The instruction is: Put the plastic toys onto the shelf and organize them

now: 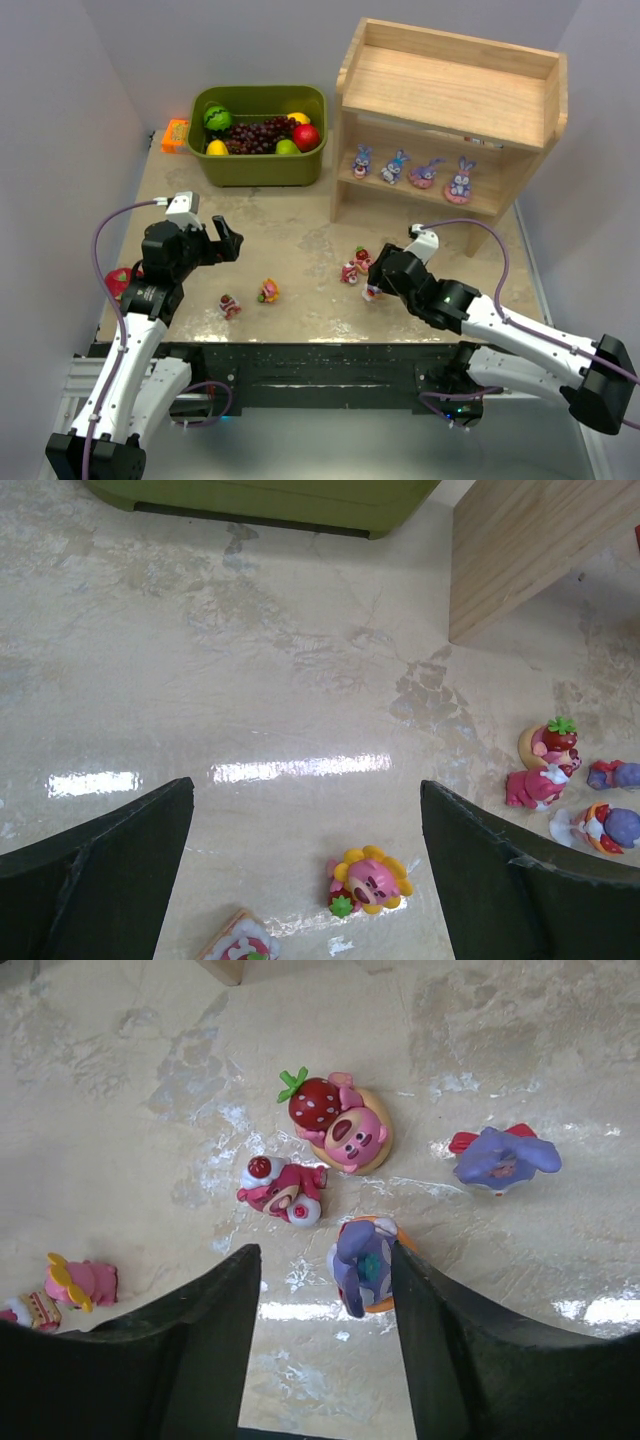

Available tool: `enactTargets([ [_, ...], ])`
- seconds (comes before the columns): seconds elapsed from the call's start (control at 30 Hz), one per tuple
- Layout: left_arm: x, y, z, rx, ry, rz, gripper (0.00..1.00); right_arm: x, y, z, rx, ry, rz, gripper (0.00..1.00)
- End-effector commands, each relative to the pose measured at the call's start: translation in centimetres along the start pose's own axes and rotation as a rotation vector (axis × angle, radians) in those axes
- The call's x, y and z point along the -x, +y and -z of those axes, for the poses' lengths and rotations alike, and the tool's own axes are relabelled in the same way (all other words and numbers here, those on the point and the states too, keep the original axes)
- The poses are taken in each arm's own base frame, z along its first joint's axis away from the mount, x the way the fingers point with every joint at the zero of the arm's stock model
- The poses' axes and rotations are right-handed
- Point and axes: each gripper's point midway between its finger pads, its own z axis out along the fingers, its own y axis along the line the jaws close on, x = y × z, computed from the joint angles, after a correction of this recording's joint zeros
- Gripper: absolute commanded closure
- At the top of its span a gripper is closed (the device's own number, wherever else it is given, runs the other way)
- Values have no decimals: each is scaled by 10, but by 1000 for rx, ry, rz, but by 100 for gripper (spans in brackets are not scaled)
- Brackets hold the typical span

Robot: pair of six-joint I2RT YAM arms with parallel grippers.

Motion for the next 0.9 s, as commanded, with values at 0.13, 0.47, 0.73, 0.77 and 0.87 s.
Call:
enactTargets([
  [0.13,5,-5,0,-22,-16,-10,1,51,-19,17,-158,-173,-18,34],
  [0.47,5,-6,2,-29,-20,-13,0,36,-70,-12,-324,-104,-30,33],
  [0.73,6,-7,3,-31,-26,-16,1,19,-75,-28,-324,-49,25,29],
  [0.77,7,-7,3,-30,-28,-16,0,17,-75,-31,-321,-49,26,28],
  [0.87,6,-6,3,-28,-27,-17,0,15,-75,-34,-314,-45,33,28],
])
